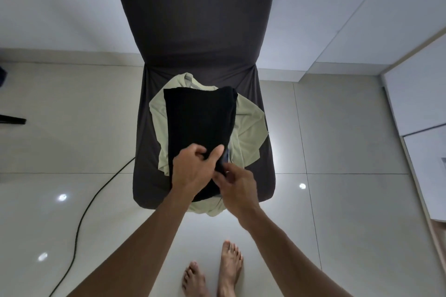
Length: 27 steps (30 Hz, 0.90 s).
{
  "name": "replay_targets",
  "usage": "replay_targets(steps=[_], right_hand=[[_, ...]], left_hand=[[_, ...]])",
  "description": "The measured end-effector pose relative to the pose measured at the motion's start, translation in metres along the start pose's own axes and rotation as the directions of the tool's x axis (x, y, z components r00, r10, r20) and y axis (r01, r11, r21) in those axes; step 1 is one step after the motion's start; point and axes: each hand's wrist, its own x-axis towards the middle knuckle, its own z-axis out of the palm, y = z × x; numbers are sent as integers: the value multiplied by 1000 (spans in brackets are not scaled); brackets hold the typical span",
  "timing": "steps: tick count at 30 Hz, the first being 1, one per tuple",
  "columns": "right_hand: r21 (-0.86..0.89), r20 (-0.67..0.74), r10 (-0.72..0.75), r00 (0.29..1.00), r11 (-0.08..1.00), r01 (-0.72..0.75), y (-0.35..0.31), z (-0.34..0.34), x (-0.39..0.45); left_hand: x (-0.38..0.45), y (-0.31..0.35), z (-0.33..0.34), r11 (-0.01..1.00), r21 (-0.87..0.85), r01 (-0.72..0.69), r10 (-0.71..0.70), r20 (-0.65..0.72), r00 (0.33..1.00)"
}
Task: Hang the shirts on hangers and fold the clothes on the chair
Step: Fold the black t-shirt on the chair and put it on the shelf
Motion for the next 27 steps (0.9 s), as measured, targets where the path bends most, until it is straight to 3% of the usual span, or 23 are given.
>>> replay_targets(steps=[2, 4, 8, 11, 15, 18, 21, 24, 27], right_hand=[[-37, 52, -112, 992, 993, 114, -8, 10, -1], [-99, 100, -191, 977, 975, 200, -14, 18, -2], [-160, 173, -218, 961, 956, 246, -10, 31, 2], [-147, 247, -200, 948, 959, 241, -14, 30, 2], [6, 348, -138, 927, 989, 145, -15, 1, 6], [185, 223, 31, 974, 980, -73, -12, -15, 25], [160, 157, 165, 974, 969, -190, -22, -26, 46], [117, 215, 293, 932, 939, -322, -27, -30, 70], [258, 334, 318, 887, 874, -411, -53, -37, 65]], left_hand=[[15, 28, 1, 995, 93, -21, 19, 21, 1000], [24, 49, 2, 946, 320, -49, 50, 4, 999], [27, 65, 6, 732, 665, -150, 190, 13, 982], [26, 64, 8, 643, 743, -184, 234, 39, 971], [27, 60, 1, 795, 595, -116, 192, -66, 979], [31, 64, -19, 887, 455, -78, 149, -123, 981], [29, 73, -53, 937, 328, -124, 169, -110, 980], [24, 80, -91, 993, 20, -117, 117, -42, 992], [18, 76, -120, 937, -347, 42, -30, 39, 999]])
